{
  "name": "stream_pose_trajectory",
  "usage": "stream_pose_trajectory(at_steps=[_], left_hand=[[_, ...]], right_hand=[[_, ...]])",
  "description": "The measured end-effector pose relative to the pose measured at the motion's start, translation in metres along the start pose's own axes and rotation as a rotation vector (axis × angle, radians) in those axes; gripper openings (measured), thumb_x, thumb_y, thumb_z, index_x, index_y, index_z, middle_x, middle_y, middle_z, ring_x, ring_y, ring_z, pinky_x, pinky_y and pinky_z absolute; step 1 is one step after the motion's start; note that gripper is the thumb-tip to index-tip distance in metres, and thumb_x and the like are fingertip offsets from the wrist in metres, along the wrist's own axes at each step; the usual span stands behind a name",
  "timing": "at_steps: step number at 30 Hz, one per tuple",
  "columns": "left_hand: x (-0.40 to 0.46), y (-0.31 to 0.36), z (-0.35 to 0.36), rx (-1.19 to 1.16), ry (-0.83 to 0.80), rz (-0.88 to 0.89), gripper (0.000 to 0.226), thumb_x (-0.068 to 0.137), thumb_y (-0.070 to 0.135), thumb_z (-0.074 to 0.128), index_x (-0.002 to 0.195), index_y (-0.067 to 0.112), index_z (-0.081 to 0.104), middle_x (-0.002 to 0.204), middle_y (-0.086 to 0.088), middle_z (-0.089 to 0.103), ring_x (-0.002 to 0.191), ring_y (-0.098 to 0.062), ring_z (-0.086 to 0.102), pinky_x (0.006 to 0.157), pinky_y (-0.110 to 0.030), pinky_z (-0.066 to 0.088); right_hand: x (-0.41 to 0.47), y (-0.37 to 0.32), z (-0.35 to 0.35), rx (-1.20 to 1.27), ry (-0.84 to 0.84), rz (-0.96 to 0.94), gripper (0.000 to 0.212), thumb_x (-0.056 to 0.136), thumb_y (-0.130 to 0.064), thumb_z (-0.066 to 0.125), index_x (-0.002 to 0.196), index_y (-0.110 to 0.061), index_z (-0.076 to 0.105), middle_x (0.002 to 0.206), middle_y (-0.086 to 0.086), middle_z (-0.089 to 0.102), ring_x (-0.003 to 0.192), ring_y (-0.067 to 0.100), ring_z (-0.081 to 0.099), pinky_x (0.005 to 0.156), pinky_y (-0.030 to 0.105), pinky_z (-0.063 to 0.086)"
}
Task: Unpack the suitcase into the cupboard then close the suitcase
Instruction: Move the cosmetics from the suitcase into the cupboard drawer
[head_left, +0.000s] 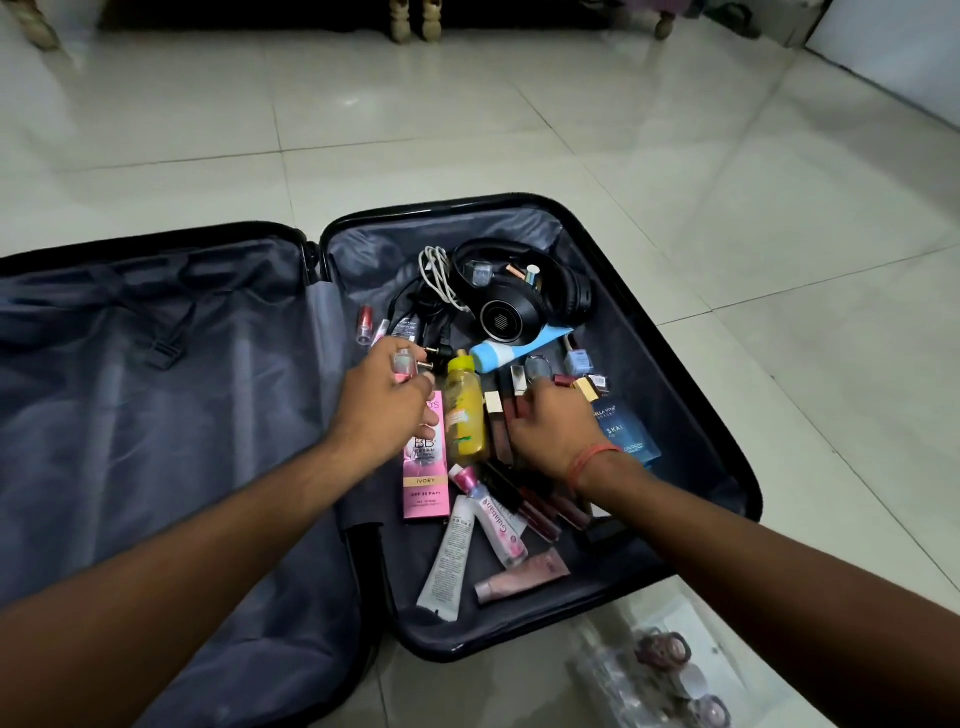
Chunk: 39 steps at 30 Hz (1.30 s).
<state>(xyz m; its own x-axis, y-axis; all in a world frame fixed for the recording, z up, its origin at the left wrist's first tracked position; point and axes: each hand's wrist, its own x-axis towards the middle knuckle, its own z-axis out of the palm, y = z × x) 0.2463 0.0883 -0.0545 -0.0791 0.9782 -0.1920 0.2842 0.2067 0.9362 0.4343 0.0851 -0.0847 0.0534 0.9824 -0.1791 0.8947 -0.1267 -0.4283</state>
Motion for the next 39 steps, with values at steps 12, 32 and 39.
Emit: stream_pose_trajectory(at_steps=[12, 32, 39], left_hand=[[0.014, 0.000, -0.008, 0.515, -0.123, 0.364, 0.029, 0.087, 0.010, 0.062, 0.113, 0.020, 0.057, 0.081, 0.007, 0.063, 0.065, 0.000, 0.057, 0.057, -0.011, 0.045], [0.017, -0.003, -0.008, 0.389, 0.002, 0.382, 0.024, 0.088, 0.001, 0.058, 0.109, 0.013, 0.056, 0.069, 0.011, 0.057, 0.052, 0.000, 0.053, 0.048, -0.008, 0.039], [0.022, -0.001, -0.015, 0.170, 0.152, 0.289, 0.029, 0.085, 0.006, 0.059, 0.095, 0.033, 0.056, 0.067, -0.001, 0.065, 0.055, -0.021, 0.064, 0.051, -0.041, 0.056]], right_hand=[[0.078, -0.014, -0.017, 0.086, 0.236, -0.073, 0.085, 0.077, -0.037, 0.075, 0.144, -0.009, 0.029, 0.132, 0.017, 0.040, 0.122, 0.036, 0.042, 0.102, 0.041, 0.038], [0.087, 0.009, -0.045, 1.008, 0.231, 0.046, 0.038, 0.082, -0.006, 0.073, 0.113, -0.014, 0.052, 0.099, 0.001, 0.065, 0.096, 0.022, 0.065, 0.084, 0.039, 0.057], [0.080, -0.002, -0.015, 0.458, 0.211, -0.053, 0.049, 0.072, -0.022, 0.079, 0.114, -0.020, 0.052, 0.109, 0.002, 0.063, 0.098, 0.017, 0.061, 0.081, 0.025, 0.045]])
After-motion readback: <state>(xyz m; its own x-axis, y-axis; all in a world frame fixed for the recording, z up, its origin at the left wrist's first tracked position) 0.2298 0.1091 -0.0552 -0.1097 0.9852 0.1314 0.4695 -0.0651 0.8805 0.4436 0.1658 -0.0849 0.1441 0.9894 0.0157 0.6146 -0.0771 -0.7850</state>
